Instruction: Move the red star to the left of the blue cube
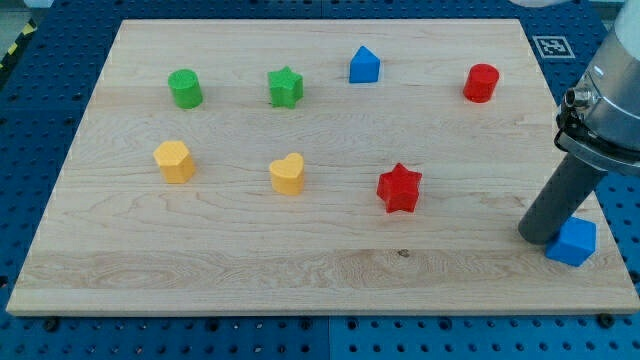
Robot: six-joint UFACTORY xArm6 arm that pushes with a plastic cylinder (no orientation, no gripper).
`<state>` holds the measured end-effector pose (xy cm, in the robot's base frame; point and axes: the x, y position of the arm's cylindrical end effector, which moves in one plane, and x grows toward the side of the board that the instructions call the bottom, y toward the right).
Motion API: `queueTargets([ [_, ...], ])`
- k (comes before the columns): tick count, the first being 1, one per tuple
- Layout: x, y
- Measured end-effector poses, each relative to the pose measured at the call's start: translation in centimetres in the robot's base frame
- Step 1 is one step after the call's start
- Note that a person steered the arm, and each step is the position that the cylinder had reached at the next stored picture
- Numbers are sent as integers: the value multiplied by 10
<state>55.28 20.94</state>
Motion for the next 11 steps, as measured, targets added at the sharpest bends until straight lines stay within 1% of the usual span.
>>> queueTargets([
  [1, -47, -36],
  [2, -104, -71],
  [3, -120, -116],
  [4, -94, -141],
  [5, -60, -119],
  [6, -57, -80],
  [7, -71, -118],
  [8, -77, -179],
  [9, -55, -183],
  [10, -32, -143],
  [11, -29, -69],
])
